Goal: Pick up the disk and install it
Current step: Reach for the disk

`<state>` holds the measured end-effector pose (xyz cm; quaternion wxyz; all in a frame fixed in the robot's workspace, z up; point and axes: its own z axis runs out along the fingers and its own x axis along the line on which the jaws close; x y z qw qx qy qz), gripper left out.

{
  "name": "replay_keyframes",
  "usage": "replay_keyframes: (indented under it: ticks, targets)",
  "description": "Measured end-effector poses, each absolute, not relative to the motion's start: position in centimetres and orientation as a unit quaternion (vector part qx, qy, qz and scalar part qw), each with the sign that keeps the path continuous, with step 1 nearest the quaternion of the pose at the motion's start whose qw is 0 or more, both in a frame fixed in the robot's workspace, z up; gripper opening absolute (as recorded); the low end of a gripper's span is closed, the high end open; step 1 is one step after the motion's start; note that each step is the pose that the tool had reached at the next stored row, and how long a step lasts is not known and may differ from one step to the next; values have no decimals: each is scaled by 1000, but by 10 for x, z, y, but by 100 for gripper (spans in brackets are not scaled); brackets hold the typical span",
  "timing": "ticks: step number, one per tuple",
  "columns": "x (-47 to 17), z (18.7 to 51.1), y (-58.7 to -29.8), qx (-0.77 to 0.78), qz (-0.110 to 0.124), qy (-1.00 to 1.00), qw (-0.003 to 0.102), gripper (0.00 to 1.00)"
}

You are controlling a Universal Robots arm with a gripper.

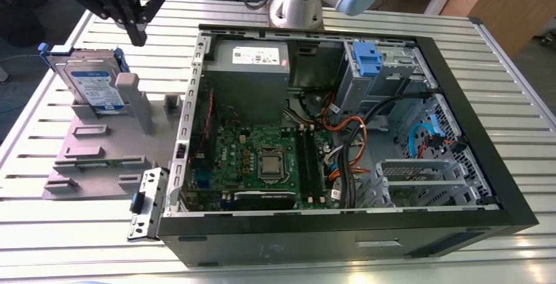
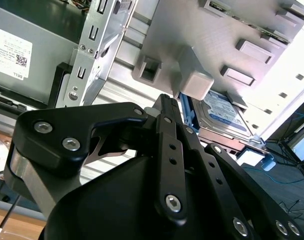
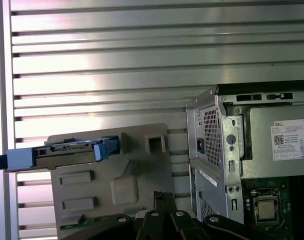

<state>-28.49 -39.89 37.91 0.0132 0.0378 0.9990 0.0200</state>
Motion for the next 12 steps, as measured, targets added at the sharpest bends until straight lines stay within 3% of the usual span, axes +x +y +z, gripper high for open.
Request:
replay_keyframes:
  ticks: [12]
  targets:
    - [-287,379,-399,38,20,999,13,11]
